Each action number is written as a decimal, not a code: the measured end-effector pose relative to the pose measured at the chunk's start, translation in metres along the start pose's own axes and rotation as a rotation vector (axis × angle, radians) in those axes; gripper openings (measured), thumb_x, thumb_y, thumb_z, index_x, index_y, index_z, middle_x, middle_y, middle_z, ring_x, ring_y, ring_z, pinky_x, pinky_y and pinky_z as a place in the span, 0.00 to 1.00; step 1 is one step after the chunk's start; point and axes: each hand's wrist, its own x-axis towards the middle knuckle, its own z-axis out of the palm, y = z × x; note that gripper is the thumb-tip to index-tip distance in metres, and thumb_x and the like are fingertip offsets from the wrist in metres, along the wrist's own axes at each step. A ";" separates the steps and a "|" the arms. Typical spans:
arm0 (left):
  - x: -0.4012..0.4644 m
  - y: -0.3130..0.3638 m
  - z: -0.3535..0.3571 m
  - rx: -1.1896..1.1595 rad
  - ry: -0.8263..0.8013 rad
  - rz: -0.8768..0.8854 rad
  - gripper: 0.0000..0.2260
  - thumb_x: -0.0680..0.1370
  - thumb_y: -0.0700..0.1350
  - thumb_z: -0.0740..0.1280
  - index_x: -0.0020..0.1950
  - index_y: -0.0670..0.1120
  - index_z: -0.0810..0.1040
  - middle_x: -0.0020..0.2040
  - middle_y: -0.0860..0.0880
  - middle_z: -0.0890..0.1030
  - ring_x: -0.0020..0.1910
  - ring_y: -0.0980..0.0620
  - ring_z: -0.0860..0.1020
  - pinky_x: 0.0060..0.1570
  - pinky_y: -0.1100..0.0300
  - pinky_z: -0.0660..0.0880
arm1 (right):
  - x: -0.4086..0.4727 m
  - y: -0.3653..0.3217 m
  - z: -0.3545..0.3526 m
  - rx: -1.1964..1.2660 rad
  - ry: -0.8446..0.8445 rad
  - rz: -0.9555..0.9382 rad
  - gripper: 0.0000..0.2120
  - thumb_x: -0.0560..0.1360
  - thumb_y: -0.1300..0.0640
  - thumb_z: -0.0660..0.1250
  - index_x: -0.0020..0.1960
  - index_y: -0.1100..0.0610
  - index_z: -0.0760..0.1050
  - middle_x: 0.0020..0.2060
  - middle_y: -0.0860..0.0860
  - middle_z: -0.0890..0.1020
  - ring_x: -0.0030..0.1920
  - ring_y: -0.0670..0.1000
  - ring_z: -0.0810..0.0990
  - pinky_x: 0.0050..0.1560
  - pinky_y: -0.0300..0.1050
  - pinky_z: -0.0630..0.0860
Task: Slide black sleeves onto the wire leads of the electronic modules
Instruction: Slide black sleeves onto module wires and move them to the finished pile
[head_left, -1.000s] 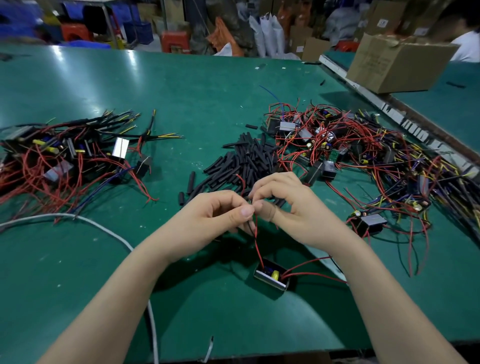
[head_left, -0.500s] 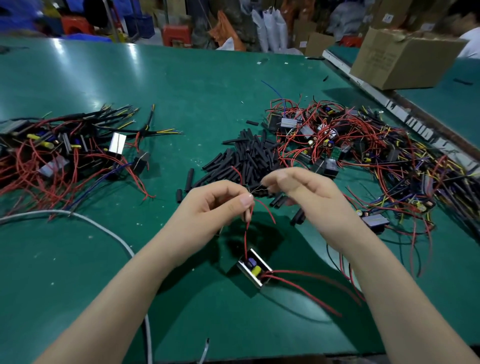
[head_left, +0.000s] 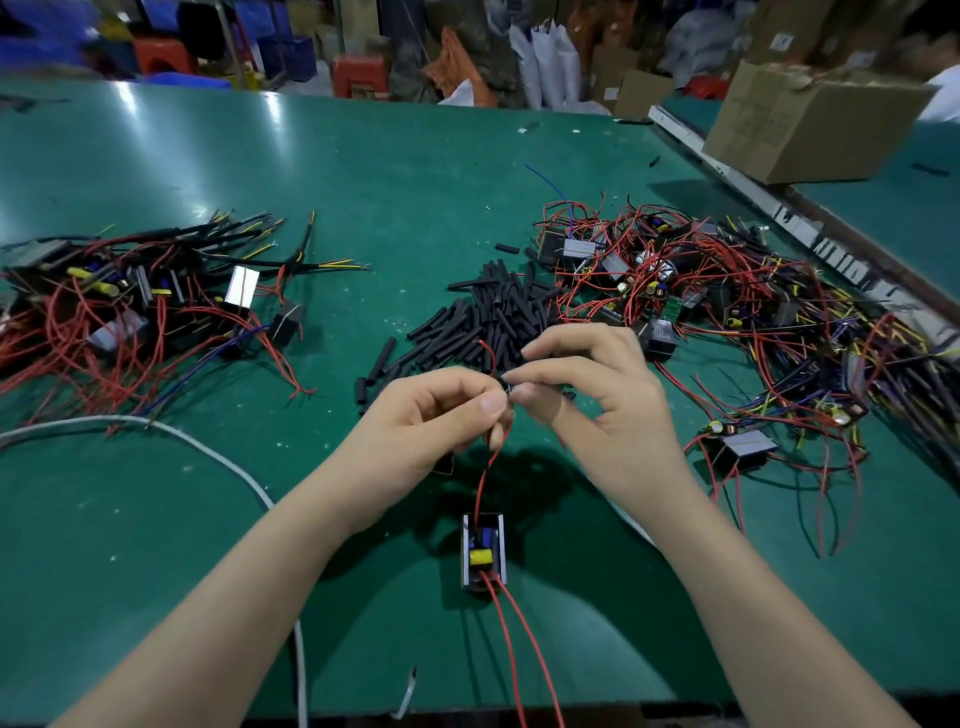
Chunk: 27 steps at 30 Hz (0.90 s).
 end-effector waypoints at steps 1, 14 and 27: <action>0.000 0.000 0.000 0.004 0.010 0.006 0.08 0.76 0.48 0.65 0.39 0.52 0.80 0.33 0.53 0.78 0.32 0.56 0.68 0.34 0.67 0.66 | -0.001 -0.001 0.001 0.008 -0.021 0.033 0.05 0.73 0.57 0.69 0.43 0.57 0.83 0.45 0.48 0.78 0.51 0.48 0.71 0.57 0.37 0.66; 0.001 0.000 0.002 0.099 0.147 0.055 0.06 0.75 0.46 0.66 0.41 0.46 0.79 0.30 0.56 0.77 0.31 0.63 0.72 0.36 0.73 0.68 | 0.003 -0.001 -0.014 0.557 -0.273 0.397 0.11 0.77 0.53 0.62 0.43 0.47 0.83 0.48 0.44 0.82 0.52 0.42 0.78 0.51 0.37 0.70; 0.003 -0.002 0.000 0.038 0.127 -0.045 0.07 0.74 0.45 0.67 0.36 0.50 0.81 0.28 0.55 0.75 0.28 0.61 0.70 0.32 0.71 0.67 | 0.000 0.000 -0.008 0.375 -0.080 0.217 0.12 0.75 0.60 0.68 0.56 0.48 0.75 0.44 0.47 0.79 0.45 0.48 0.78 0.44 0.43 0.72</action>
